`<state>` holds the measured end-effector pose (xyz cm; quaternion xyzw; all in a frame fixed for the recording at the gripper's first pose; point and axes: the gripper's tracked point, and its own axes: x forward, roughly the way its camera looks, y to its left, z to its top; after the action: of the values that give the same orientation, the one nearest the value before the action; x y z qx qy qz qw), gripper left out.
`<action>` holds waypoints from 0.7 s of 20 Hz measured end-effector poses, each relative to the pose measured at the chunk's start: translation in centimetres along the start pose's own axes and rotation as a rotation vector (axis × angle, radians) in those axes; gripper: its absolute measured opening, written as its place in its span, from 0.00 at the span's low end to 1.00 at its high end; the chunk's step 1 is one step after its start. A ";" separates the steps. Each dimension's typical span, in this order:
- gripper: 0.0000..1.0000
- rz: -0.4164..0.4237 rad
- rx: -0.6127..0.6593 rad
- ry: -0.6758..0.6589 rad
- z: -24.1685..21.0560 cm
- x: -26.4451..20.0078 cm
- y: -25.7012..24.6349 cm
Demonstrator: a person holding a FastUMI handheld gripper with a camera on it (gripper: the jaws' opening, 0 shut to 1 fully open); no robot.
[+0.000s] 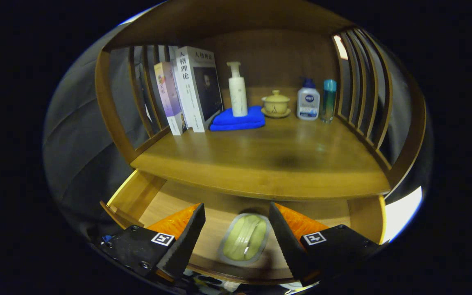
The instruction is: Pull open the drawer, take out the items inside it, and place them on the countertop above the cabinet.
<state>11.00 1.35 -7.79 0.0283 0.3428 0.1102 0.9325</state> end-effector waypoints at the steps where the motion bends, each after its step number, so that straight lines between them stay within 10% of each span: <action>1: 0.98 0.002 0.011 0.031 -0.5 0.4 -0.2; 14: 0.76 -0.017 0.068 0.259 -5.3 3.2 -1.9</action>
<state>10.35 0.11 -14.10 0.0427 0.4641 0.0931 0.8798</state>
